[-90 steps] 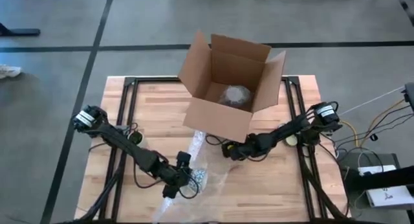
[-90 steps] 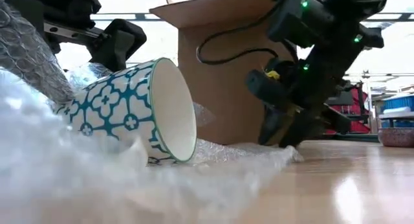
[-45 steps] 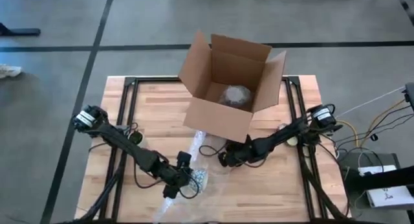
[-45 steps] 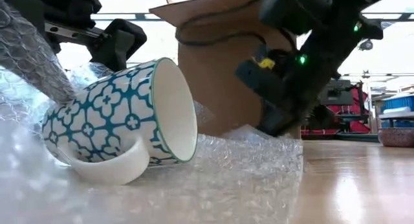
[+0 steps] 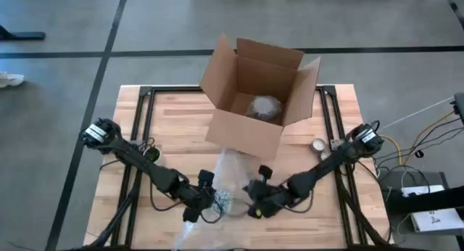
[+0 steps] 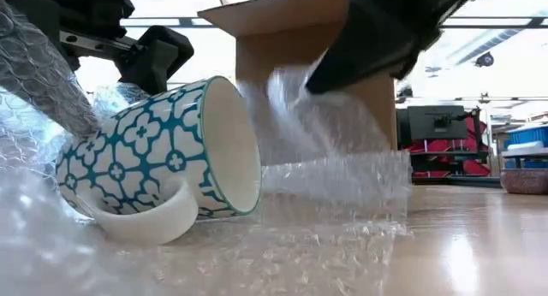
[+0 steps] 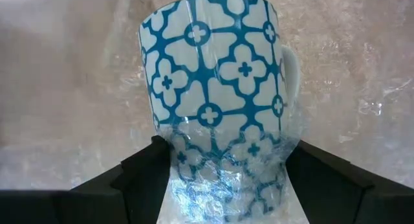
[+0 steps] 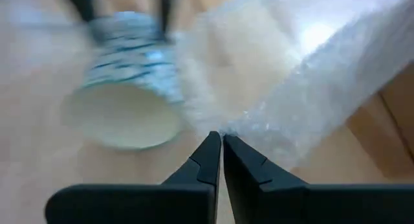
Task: Wrap mug
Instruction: Wrap the blue patterned mug with the bubble wrap
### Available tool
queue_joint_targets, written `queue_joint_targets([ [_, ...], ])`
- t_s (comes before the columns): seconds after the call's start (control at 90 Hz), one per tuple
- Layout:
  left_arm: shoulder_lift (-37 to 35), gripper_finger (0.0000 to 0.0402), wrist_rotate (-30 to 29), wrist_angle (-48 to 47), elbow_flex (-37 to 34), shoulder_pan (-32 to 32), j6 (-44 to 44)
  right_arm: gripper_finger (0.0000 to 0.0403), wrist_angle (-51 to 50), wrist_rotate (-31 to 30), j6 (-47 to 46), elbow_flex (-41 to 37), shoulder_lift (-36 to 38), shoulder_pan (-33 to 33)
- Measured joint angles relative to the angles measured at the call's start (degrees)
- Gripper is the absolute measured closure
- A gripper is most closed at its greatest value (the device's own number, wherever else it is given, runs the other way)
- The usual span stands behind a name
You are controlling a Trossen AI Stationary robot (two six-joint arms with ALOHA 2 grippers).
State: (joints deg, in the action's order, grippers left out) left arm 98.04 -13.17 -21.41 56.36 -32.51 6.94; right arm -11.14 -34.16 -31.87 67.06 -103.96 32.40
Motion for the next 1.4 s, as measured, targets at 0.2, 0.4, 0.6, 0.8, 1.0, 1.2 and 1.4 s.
queue_joint_targets([
  [0.2, 0.00, 0.0129, 0.00, 0.00, 0.00, 0.00, 0.01, 0.0403, 0.03, 7.94, -2.18, 0.41, -0.13, 4.20],
  [0.4, 0.00, 0.0130, 0.00, -0.01, 0.00, 0.00, 0.00, 0.0403, -0.41, 13.88, -7.11, -0.03, -0.28, 8.09],
  [0.6, 0.00, 0.0130, 0.00, -0.02, 0.00, 0.00, -0.31, 0.0391, -1.40, 16.86, -15.66, -0.06, -0.28, 10.34],
  [0.8, 0.00, 0.0130, 0.00, 0.02, 0.00, 0.00, -0.31, 0.0308, -13.03, 18.71, -18.43, 3.23, 2.61, 8.71],
  [1.0, 0.00, 0.0130, -0.01, 0.11, 0.00, 0.00, -0.43, 0.0205, -22.83, 6.60, -11.93, 5.96, 6.14, 2.44],
  [1.2, 0.00, 0.0130, 0.07, 0.36, -0.02, 0.00, -0.63, 0.0151, -12.95, 20.30, -7.03, 5.91, 5.37, -7.11],
  [1.4, 0.00, 0.0130, 0.02, 0.52, -0.02, 0.00, -0.66, 0.0150, -7.98, 30.35, -8.74, 7.05, 5.66, -6.88],
])
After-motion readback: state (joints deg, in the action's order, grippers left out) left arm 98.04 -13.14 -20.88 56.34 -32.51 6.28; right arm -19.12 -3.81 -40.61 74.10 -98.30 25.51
